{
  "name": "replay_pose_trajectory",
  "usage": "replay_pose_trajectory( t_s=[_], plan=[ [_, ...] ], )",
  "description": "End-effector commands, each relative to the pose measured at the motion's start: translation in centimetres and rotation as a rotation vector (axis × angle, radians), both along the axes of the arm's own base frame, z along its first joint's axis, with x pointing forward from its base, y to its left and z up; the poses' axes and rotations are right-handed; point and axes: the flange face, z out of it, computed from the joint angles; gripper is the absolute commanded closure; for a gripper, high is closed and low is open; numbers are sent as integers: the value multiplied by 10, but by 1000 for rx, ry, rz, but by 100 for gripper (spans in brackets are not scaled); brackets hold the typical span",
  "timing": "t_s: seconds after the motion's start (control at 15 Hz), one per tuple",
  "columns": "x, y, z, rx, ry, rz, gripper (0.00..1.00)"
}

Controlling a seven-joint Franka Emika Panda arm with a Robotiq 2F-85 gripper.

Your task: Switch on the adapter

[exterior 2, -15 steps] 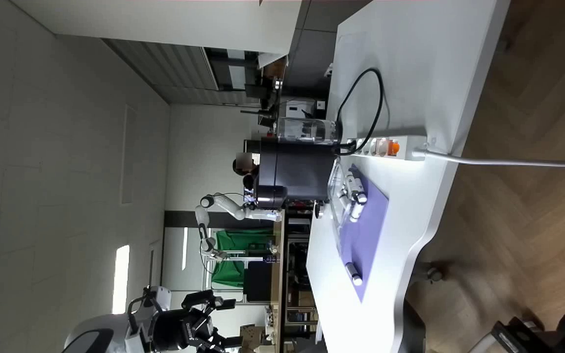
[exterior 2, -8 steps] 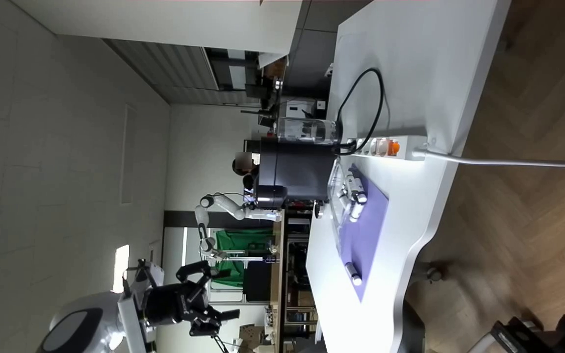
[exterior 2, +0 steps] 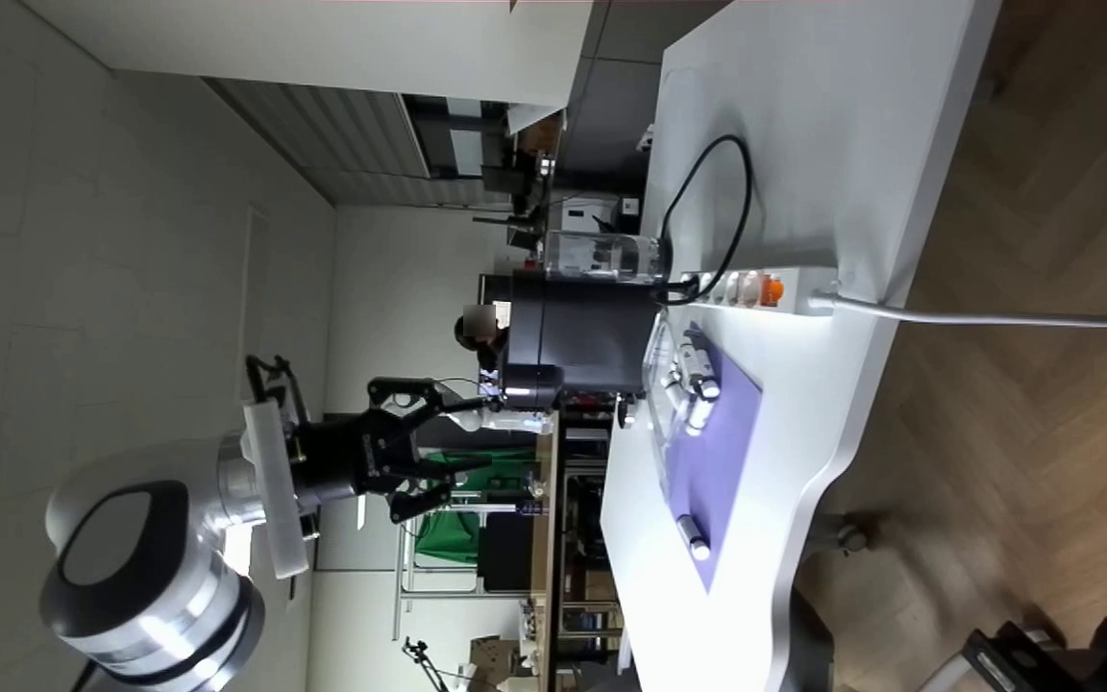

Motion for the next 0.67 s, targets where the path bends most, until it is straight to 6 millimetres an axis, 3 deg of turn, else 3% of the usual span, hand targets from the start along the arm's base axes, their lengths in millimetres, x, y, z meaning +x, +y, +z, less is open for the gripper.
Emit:
replay_pose_trajectory(
  t_s=[0.0,0.27,0.47,0.53,0.6],
  plan=[
    [29,-37,-12,21,7,-33,69],
    [45,-77,-33,68,27,-125,97],
    [51,-103,-52,100,88,-196,100],
    [39,-87,-48,79,53,-163,99],
    [41,-94,-53,88,72,-182,99]
  ],
)
